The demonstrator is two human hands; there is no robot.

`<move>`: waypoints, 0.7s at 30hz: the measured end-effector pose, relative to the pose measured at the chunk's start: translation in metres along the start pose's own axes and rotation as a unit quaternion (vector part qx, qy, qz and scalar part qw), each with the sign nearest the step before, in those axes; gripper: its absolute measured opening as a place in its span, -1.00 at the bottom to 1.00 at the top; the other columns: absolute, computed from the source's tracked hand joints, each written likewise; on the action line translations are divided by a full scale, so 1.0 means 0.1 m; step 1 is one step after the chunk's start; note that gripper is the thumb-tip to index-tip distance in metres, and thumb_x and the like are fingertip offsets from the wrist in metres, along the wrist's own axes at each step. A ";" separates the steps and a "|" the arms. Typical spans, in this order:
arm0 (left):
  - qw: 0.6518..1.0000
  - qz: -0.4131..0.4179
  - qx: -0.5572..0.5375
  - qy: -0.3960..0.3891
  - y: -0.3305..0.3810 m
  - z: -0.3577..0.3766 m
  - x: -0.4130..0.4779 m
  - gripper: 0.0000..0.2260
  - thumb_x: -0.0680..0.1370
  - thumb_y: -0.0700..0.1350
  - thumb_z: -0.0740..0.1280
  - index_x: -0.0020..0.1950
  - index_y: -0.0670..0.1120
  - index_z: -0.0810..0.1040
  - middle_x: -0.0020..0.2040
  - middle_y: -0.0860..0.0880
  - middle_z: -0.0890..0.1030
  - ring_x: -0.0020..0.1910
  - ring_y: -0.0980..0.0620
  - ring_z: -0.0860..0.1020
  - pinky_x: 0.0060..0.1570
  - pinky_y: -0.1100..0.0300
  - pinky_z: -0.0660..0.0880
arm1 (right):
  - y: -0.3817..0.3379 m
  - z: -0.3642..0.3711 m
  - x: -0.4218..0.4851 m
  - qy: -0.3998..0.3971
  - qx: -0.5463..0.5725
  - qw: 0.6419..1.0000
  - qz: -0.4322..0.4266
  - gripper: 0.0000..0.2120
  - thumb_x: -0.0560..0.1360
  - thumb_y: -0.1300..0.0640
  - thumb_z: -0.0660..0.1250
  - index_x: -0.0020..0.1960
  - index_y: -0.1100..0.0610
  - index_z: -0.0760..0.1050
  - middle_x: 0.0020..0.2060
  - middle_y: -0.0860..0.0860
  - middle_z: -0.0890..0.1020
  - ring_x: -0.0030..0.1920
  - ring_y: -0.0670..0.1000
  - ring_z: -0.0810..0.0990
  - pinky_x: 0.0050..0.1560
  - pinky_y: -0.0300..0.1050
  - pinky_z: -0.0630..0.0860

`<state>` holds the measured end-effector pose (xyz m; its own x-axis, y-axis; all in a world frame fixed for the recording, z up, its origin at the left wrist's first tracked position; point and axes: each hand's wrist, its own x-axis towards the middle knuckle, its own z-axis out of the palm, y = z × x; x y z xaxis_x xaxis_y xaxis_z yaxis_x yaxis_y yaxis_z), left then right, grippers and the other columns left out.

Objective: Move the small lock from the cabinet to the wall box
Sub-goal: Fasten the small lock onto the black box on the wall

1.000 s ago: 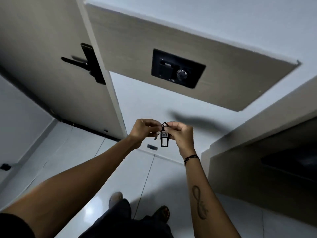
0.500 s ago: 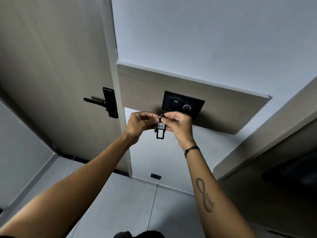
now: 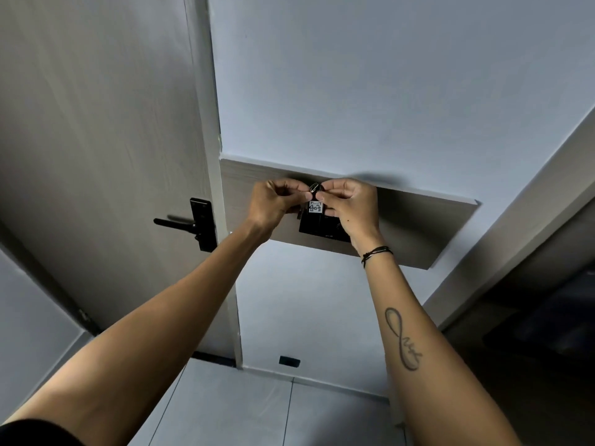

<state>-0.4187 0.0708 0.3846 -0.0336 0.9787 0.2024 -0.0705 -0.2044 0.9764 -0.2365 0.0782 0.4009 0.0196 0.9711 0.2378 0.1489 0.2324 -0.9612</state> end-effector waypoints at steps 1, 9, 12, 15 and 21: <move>1.000 0.004 -0.001 -0.005 0.05 0.02 0.03 -0.90 0.50 -0.33 0.57 -0.08 -0.15 0.76 -0.28 0.01 0.76 -0.29 0.10 0.71 -0.18 0.23 0.67 | -0.04 -0.02 0.04 0.004 -0.006 1.000 -0.006 -0.86 0.49 0.30 0.58 0.03 0.20 0.71 -0.06 0.21 0.78 -0.16 -0.01 0.76 -0.24 -0.21 0.69; 0.996 0.062 0.058 -0.005 0.25 0.12 0.27 -0.85 0.46 -0.30 0.61 -0.13 -0.06 0.78 -0.10 -0.29 0.78 -0.17 -0.12 0.70 0.03 -0.08 0.68 | -0.20 -0.14 0.22 0.025 -0.016 0.999 -0.023 -0.84 0.49 0.35 0.57 0.00 0.17 0.69 -0.18 0.08 0.74 -0.23 -0.03 0.74 -0.25 -0.20 0.71; 0.994 0.071 0.083 -0.006 0.23 0.13 0.31 -0.82 0.45 -0.27 0.62 -0.16 0.01 0.78 -0.20 -0.11 0.78 -0.25 -0.02 0.70 -0.01 -0.03 0.69 | -0.20 -0.15 0.22 0.030 -0.027 0.999 -0.031 -0.83 0.48 0.37 0.57 0.00 0.17 0.69 -0.15 0.11 0.75 -0.20 0.01 0.74 -0.23 -0.18 0.73; 0.992 0.074 0.101 0.002 0.22 0.15 0.33 -0.78 0.43 -0.26 0.63 -0.21 0.07 0.77 -0.23 -0.06 0.78 -0.22 -0.06 0.71 0.00 -0.08 0.71 | -0.20 -0.15 0.22 0.038 -0.041 0.998 -0.031 -0.82 0.48 0.39 0.56 0.05 0.23 0.70 -0.12 0.14 0.74 -0.20 0.01 0.74 -0.17 -0.12 0.77; 0.986 0.092 0.140 0.002 0.21 0.18 0.33 -0.80 0.44 -0.26 0.63 -0.17 0.04 0.76 -0.25 -0.01 0.78 -0.29 0.08 0.72 -0.14 0.13 0.68 | -0.18 -0.18 0.20 0.050 -0.061 0.996 -0.038 -0.82 0.46 0.40 0.58 0.01 0.21 0.71 -0.22 0.01 0.72 -0.27 -0.11 0.72 -0.23 -0.22 0.73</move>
<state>-0.4038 0.0988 0.4133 -0.0243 0.9257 0.3775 0.2154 -0.3639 0.9062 -0.2212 0.0924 0.4254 0.1009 0.9390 0.3287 0.2728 0.2916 -0.9168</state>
